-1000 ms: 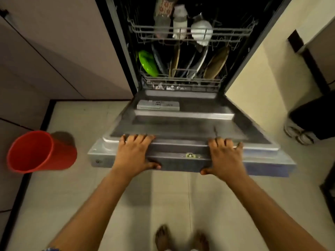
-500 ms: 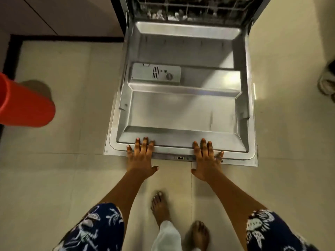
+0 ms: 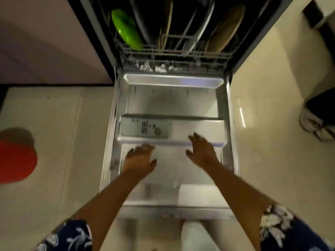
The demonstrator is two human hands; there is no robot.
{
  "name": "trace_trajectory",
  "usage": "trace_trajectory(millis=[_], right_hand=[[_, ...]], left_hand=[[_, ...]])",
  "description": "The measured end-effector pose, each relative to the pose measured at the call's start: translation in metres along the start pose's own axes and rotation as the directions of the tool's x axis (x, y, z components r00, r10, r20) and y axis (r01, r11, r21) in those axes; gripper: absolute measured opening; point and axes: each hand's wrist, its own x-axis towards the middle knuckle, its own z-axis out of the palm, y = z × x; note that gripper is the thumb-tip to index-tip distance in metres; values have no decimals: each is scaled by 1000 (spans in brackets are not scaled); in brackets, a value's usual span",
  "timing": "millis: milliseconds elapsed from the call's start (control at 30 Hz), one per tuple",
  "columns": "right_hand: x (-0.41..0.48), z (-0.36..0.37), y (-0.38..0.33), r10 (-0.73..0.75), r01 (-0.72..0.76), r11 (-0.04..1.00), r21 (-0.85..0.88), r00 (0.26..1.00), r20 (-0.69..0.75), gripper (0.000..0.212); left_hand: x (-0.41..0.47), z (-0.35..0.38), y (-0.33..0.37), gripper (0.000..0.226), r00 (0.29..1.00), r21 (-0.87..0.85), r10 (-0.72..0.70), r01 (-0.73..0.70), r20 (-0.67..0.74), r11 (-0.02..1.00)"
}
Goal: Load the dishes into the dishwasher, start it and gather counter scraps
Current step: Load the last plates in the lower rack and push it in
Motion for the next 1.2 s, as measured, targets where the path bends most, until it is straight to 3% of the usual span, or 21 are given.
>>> trace_trajectory(millis=[100, 167, 267, 400, 467, 567, 667, 867, 1100, 1200], right_hand=[[100, -109, 2, -58, 51, 998, -28, 929, -365, 68], [152, -157, 3, -40, 8, 997, -70, 883, -468, 72], [206, -180, 9, -14, -37, 991, -128, 926, -377, 79], [247, -178, 25, 8, -69, 977, -201, 956, -292, 81], [264, -181, 28, -23, -67, 964, -256, 943, -333, 74], [284, -192, 30, -30, -50, 978, -205, 929, -368, 51], [283, -189, 35, -46, -24, 986, -168, 916, -400, 34], [201, -150, 33, -136, 53, 978, -200, 892, -432, 27], [99, -99, 31, -139, 65, 937, -342, 971, -196, 29], [58, -72, 33, -151, 80, 921, -380, 976, -160, 32]], left_hand=[[111, -94, 0, 64, 933, -90, 69, -107, -352, 990], [176, -138, -1, 74, 904, -35, 24, -43, -426, 998], [241, -169, -16, 80, 901, -11, -116, 122, -417, 992], [284, -172, -44, 78, 926, 146, -65, 128, -372, 981], [298, -172, -51, 75, 938, 182, -45, 113, -343, 977], [314, -173, -53, 60, 893, 163, -7, 90, -449, 983], [310, -167, -48, 41, 856, 145, -1, 89, -517, 985], [235, -132, -44, 21, 877, 97, -6, 60, -481, 993], [132, -83, -38, 28, 946, 187, 1, 63, -323, 980], [89, -63, -34, 20, 949, 204, 11, 56, -315, 977]])
